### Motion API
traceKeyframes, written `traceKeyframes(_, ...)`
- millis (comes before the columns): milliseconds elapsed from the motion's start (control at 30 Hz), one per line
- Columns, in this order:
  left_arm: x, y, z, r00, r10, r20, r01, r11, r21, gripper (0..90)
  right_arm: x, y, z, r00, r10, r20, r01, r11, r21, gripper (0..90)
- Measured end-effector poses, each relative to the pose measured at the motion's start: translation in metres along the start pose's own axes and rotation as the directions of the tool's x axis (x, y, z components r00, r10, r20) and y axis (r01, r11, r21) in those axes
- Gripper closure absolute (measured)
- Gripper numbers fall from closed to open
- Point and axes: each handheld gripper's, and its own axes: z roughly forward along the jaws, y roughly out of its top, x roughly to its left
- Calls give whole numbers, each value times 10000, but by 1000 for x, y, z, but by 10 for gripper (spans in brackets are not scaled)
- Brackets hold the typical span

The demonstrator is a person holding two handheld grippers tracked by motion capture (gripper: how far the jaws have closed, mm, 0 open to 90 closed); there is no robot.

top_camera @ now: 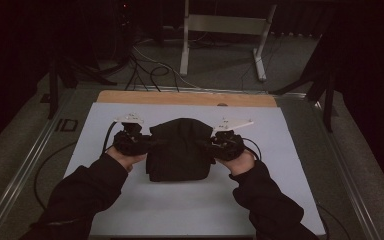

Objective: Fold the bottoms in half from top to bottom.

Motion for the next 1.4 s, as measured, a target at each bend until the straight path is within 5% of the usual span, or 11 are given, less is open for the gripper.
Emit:
traceKeyframes(433, 23, 1, 14, 9990, -457, 0, 457, 9989, 103, 732, -10, 8, 22, 9996, 245, 167, -248, 9995, 191, 776)
traceKeyframes(900, 51, -21, 64, 9923, -1184, 365, 1146, 9890, 936, 731, -35, -26, 52, 9940, 1042, 328, -1075, 9868, 1213, 776)
traceKeyframes(1400, 81, -29, 95, 9887, -1495, 115, 1477, 9839, 1003, 723, -59, -40, 77, 9894, 1210, 805, -1330, 9771, 1659, 773)
